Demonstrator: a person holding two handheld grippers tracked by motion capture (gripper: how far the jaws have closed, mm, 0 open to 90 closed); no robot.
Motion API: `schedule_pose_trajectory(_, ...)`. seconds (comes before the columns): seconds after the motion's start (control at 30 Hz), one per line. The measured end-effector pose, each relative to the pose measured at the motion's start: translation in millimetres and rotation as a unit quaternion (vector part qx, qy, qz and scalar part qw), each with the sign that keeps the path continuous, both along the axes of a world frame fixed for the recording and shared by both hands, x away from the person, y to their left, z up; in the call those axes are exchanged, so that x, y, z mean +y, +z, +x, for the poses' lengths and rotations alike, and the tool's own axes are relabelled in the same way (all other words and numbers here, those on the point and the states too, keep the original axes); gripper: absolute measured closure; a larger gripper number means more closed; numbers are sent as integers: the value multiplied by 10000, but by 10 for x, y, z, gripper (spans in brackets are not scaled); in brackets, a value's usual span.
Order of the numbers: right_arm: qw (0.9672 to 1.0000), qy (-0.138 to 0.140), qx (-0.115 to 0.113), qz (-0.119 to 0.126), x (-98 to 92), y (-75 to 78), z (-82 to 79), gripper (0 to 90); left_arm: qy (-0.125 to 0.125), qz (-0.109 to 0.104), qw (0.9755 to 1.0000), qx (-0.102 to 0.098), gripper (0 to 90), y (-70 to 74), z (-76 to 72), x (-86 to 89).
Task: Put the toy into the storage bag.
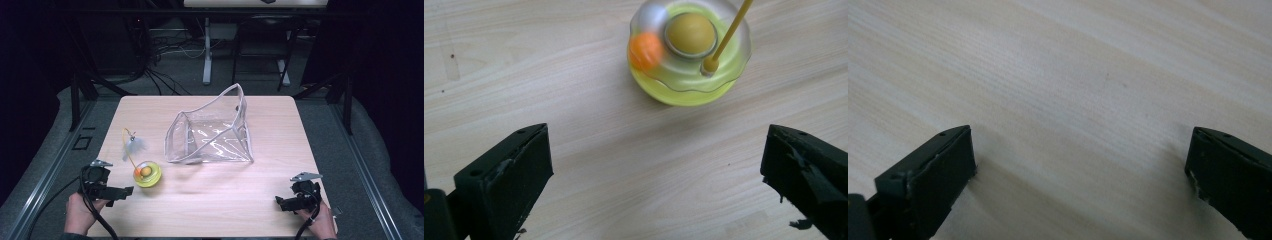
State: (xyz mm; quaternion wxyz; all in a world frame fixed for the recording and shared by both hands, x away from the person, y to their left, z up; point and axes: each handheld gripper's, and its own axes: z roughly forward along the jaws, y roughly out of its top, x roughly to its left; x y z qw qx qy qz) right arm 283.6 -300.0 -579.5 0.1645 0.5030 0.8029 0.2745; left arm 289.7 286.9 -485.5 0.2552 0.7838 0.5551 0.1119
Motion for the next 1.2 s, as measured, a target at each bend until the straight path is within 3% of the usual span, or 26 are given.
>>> schedule_pose_trajectory(0.03, 9999, -39, -151, 72, -7, -23, -11, 0, -30, 7, 10000, 0, 1, 29, 7, 6)
schedule_pose_trajectory(0.23, 9995, -137, -272, 126, -3, -42, -10, 0, -156, 109, 9998, 25, 1, 187, 51, 4)
schedule_pose_trajectory(0.5, 9989, -184, -396, 170, 1, -61, -16, 0, -382, 63, 9992, 26, 6, 401, 169, -74)
schedule_pose_trajectory(1.0, 9987, -261, -417, 154, 13, -62, -13, 0, -862, 266, 9959, 42, 0, 876, 387, -284)
schedule_pose_trajectory(1.1, 9987, -265, -421, 147, 12, -63, -13, 0, -918, 320, 9952, 77, 33, 928, 435, -313)
schedule_pose_trajectory(1.2, 9986, -270, -424, 146, 13, -63, -13, 0, -964, 348, 9947, 124, 123, 962, 484, -329)
